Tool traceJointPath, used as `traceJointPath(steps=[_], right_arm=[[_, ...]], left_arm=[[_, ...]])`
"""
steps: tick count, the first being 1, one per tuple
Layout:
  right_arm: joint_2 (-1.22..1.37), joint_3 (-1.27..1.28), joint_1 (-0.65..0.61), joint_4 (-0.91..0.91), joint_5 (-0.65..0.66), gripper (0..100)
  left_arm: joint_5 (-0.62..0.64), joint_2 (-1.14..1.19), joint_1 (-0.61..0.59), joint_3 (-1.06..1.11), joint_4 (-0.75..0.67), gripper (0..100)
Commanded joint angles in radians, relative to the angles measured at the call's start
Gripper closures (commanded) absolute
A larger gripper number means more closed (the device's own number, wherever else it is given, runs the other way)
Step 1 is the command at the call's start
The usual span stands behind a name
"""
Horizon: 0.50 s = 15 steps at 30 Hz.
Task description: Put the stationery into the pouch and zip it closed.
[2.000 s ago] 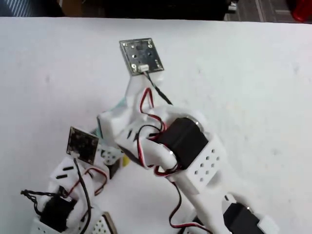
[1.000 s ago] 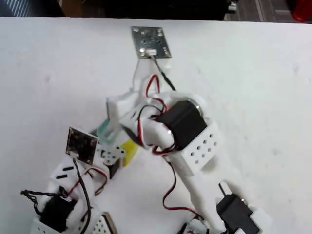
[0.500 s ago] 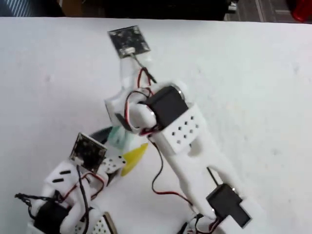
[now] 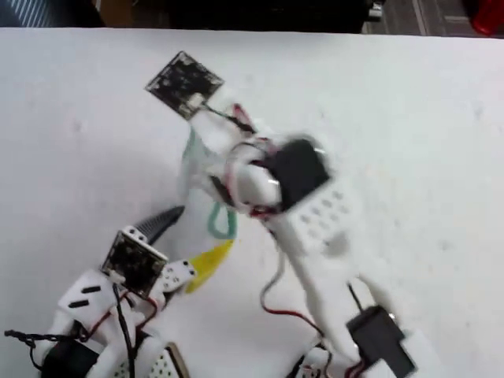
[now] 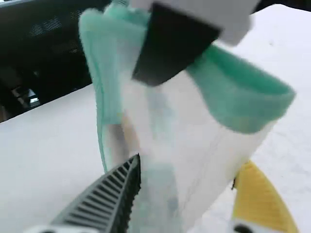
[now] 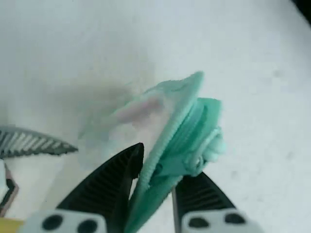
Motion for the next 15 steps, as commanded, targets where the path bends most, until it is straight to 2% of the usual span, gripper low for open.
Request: traceJointPath(steps=[1,4,9,12,15], right_arm=[[-0.117,-0.068,0.07,0.022,0.207,98.1],[-0.139,-0.049,0.07,0.024,0.308,98.1],[-0.12,-0.031,0.071,0.015,0.328,98.1],[-0.091,0.028,0.071,-0.047,0.302,98.1],[-0.054,0.095,0.071,-0.189,0.124,98.1]], left_arm=[[0.017,0.007,-0.159,-0.043,-0.081,69],[0.08,0.007,-0.237,-0.037,-0.135,69],[0.144,0.007,-0.274,0.037,-0.215,69],[0.144,0.007,-0.194,0.048,-0.201,69],[0.137,0.007,-0.022,0.046,-0.123,68]])
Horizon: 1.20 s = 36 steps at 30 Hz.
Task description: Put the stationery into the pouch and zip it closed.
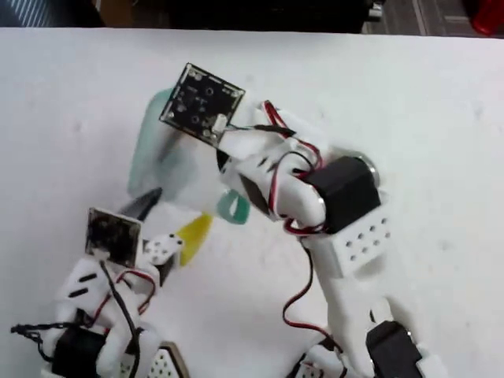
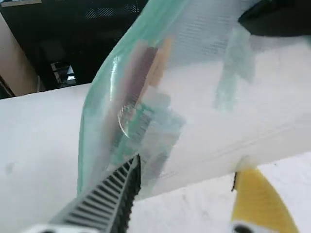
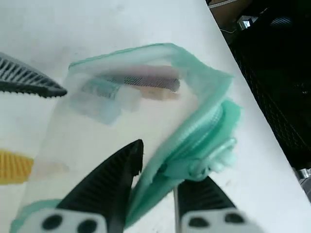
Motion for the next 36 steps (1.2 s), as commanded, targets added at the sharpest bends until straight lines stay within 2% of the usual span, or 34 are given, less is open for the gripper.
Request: traceJointPath(steps=[1,4,8,12,17,21,26,28,33,36], right_arm=[[0.035,0.072,0.016,-0.157,-0.178,98.1],[0.058,0.109,0.021,-0.239,-0.25,98.1],[0.054,0.144,0.021,-0.246,-0.252,98.1],[0.002,0.215,0.039,-0.245,-0.221,98.1],[-0.134,0.382,0.064,-0.202,-0.029,98.1],[-0.32,0.526,0.073,-0.179,0.115,98.1],[-0.51,0.672,0.071,-0.182,0.241,98.1],[-0.545,0.717,0.073,-0.18,0.293,98.1],[-0.558,0.721,0.062,-0.18,0.368,98.1],[-0.564,0.69,0.064,-0.153,0.431,98.1]], left_arm=[[0.017,-0.01,0.225,-0.029,0.058,68],[-0.041,-0.01,0.364,-0.029,0.114,69],[-0.092,-0.01,0.363,-0.031,0.118,69],[-0.092,-0.01,0.214,-0.066,0.094,69],[-0.081,-0.01,-0.038,-0.068,0.002,69],[-0.052,-0.01,-0.102,-0.026,-0.077,69],[-0.054,-0.01,-0.101,-0.04,-0.086,68],[-0.127,-0.01,-0.076,-0.074,-0.051,68],[-0.313,-0.008,0.143,-0.158,0.06,68],[-0.382,-0.007,0.222,-0.181,0.084,68]])
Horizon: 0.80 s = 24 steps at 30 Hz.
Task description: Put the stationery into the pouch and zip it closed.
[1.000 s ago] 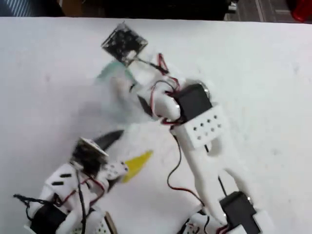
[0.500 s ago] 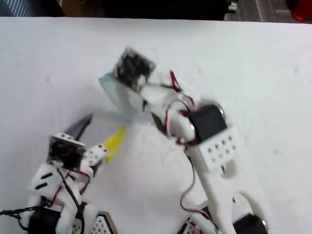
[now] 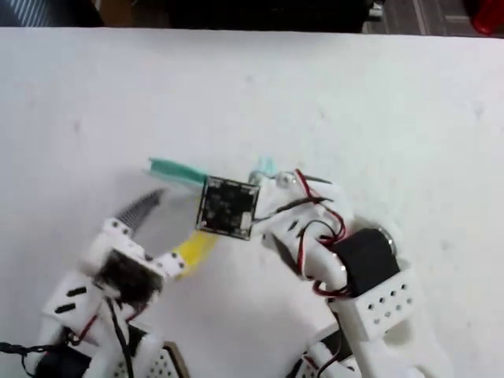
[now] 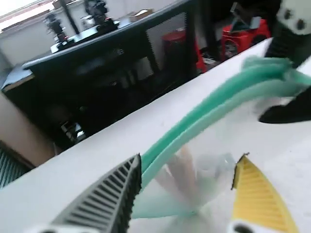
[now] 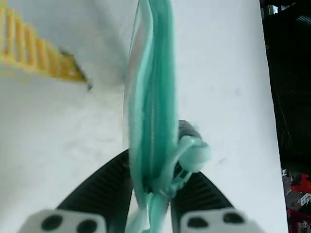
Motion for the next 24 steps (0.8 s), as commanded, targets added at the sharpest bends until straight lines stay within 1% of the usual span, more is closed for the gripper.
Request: traceJointPath(steps=[1,3,8,11,14,18,20,24], right_arm=[[-0.033,-0.069,0.004,0.056,0.08,98.1],[-0.033,-0.1,0.002,0.104,0.117,98.1],[-0.035,-0.16,-0.007,0.189,0.166,98.1],[-0.035,-0.184,-0.047,0.213,0.163,98.1],[-0.035,-0.229,-0.091,0.242,0.163,98.1],[-0.035,-0.258,-0.105,0.251,0.161,98.1],[-0.03,-0.256,-0.104,0.249,0.161,98.1],[-0.027,-0.255,-0.102,0.249,0.16,98.1]], left_arm=[[-0.097,0.012,0.133,-0.077,0.032,68],[-0.098,0.013,0.154,-0.081,0.028,68],[-0.091,0.013,0.183,-0.023,-0.044,69],[-0.08,0.013,0.246,0.041,-0.078,69],[-0.006,0.013,0.335,0.1,-0.1,69],[0.015,0.012,0.364,0.104,-0.098,69],[0.017,0.012,0.361,0.109,-0.095,72],[0.017,0.007,0.367,0.109,-0.097,83]])
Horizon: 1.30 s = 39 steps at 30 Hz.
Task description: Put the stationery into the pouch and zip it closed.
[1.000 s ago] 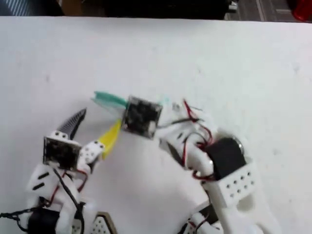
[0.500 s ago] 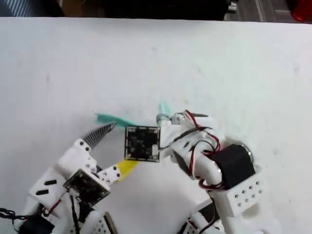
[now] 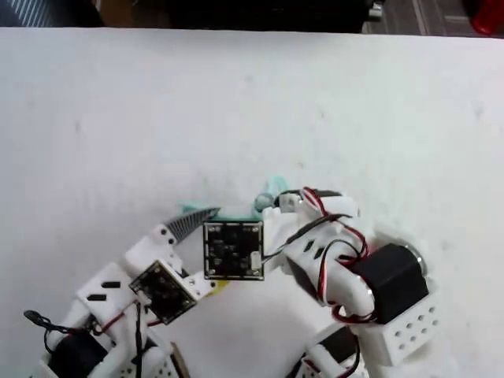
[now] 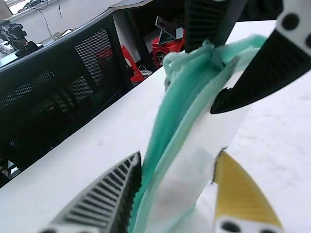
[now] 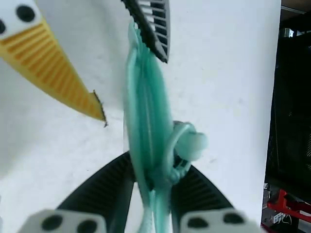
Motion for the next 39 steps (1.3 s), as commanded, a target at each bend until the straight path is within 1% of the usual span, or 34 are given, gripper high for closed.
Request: traceJointPath(steps=[1,3,9,12,16,19,23,26,28,30,32,35,39], right_arm=[[-0.021,-0.057,-0.031,-0.004,0.002,98.1],[-0.021,-0.057,-0.035,-0.001,0.003,98.1],[-0.019,-0.058,-0.035,-0.039,0.012,98.1],[-0.019,-0.058,-0.036,-0.039,0.009,98.1],[-0.028,-0.057,-0.036,-0.033,0.002,97.8],[-0.027,-0.057,-0.038,-0.039,-0.064,97.7],[-0.028,-0.057,-0.05,-0.038,-0.103,97.7],[-0.028,-0.057,-0.087,-0.033,-0.104,96.9],[-0.028,-0.057,-0.119,-0.036,-0.114,92.3],[-0.028,-0.06,-0.14,-0.05,-0.163,86.8],[-0.027,-0.058,-0.151,-0.077,-0.19,83.9],[-0.021,-0.058,-0.151,-0.107,-0.199,85.0],[-0.021,-0.058,-0.151,-0.107,-0.203,85.0]], left_arm=[[0.012,0.008,0.048,-0.002,-0.015,85],[0.011,0.008,0.077,-0.002,-0.014,87],[0.011,0.008,0.205,-0.006,0.063,85],[0.011,0.008,0.228,-0.006,0.066,85],[0.011,0.008,0.226,-0.006,0.061,85],[0.011,0.008,0.225,-0.003,0.051,85],[0.025,0.008,0.165,0.0,0.012,85],[0.15,0.008,0.111,0.0,-0.026,84],[0.212,0.008,0.094,0.002,-0.049,84],[0.206,0.008,0.091,0.002,-0.051,84],[0.189,0.008,0.094,0.021,-0.051,84],[0.16,0.008,0.097,0.058,-0.052,85],[0.161,0.008,0.097,0.068,-0.052,85]])
